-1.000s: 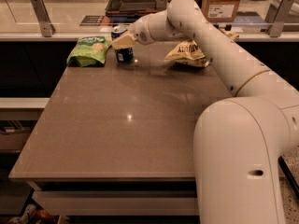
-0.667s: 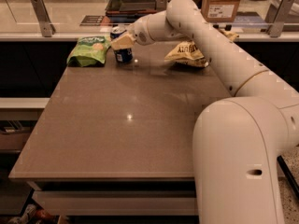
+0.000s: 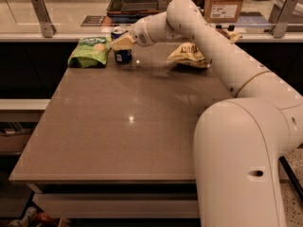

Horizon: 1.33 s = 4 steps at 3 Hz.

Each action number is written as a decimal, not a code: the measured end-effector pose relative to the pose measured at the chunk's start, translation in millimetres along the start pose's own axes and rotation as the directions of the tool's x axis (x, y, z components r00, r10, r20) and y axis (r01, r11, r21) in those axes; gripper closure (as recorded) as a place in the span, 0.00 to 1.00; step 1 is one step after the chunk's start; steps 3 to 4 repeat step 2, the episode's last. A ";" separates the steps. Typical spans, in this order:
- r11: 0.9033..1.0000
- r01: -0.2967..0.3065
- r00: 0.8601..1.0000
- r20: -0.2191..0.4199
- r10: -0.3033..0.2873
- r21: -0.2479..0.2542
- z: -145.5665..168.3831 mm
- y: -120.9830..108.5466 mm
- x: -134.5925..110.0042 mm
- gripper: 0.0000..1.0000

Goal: Move pepsi can near green rice chip bag

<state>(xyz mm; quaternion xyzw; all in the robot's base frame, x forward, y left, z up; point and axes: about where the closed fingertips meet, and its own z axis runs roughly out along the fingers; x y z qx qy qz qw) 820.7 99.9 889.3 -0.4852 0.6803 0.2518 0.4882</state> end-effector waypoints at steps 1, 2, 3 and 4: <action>1.000 -0.001 1.000 -0.001 0.001 -0.005 3.1 1.8 0.5 0.00; 1.000 -0.001 1.000 -0.001 0.001 -0.005 3.2 1.9 0.5 0.00; 1.000 -0.001 1.000 -0.001 0.001 -0.005 3.2 1.9 0.5 0.00; 1.000 -0.001 1.000 -0.001 0.001 -0.005 3.2 1.9 0.5 0.00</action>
Offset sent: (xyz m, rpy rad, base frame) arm -0.0003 0.0030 -0.0018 -0.0001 0.0027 0.0040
